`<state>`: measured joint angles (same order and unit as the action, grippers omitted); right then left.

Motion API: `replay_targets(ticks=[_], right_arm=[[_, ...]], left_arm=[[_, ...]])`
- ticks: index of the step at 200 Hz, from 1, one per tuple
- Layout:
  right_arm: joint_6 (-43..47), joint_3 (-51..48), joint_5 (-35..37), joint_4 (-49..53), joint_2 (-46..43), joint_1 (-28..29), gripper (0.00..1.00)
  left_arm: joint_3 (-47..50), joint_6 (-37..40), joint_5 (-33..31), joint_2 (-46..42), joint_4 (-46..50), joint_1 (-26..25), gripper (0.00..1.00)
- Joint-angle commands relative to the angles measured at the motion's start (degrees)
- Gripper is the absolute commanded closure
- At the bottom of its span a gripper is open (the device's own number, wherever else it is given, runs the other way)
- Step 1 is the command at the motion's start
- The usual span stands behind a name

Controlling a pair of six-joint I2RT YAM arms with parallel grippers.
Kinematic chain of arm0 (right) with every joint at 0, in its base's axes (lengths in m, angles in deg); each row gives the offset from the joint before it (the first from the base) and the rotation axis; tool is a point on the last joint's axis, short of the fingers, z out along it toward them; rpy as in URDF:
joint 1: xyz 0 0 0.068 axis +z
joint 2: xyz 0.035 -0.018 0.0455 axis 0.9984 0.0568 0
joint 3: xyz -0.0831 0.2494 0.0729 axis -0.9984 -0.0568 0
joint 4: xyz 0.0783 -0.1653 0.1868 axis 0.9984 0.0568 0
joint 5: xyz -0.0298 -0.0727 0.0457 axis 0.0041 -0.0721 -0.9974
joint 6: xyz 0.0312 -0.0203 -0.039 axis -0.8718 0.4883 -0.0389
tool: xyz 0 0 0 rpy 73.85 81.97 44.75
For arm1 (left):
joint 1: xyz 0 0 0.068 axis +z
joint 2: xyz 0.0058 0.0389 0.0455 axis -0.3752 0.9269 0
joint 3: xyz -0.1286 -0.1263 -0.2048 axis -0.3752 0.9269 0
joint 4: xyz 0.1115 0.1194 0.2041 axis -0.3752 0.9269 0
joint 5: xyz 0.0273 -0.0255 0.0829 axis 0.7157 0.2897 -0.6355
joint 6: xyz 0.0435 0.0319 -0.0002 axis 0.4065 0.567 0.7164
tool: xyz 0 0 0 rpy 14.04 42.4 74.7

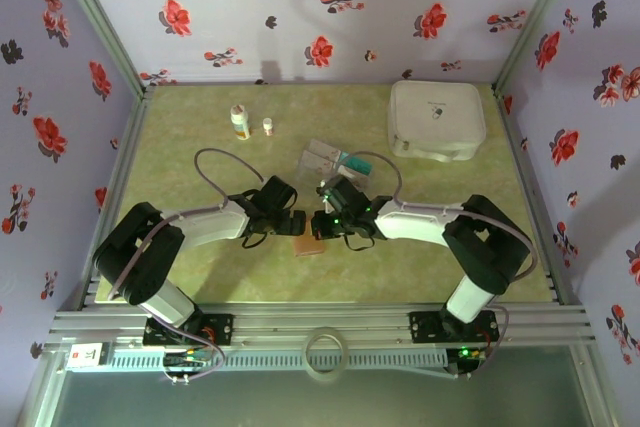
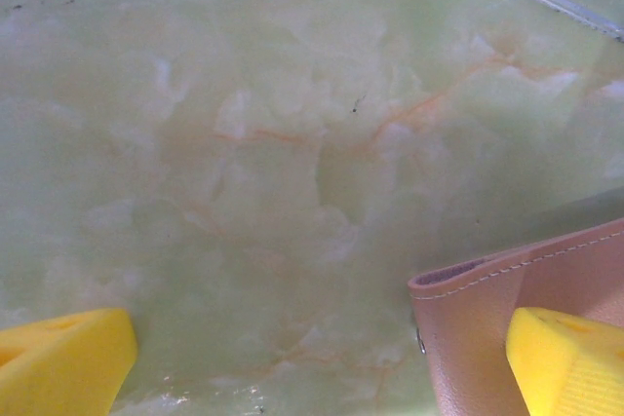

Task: Put the credit cards into the card holder

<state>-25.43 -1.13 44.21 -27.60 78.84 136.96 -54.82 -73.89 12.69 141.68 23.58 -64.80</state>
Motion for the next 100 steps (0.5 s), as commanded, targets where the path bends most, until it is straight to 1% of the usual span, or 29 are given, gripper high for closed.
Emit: replay_targets(ticks=[1, 100], right_arm=[[-1.1, 0.8, -0.5, -0.8, 1.1, 0.8, 1.0], [-1.2, 1.9, -0.8, -1.1, 2.4, 1.9, 1.0]], left_arm=[[2.3, 1.2, -4.2, 4.1, 2.7, 0.6, 0.0], [2.6, 1.1, -4.2, 4.2, 2.4, 0.6, 0.0]])
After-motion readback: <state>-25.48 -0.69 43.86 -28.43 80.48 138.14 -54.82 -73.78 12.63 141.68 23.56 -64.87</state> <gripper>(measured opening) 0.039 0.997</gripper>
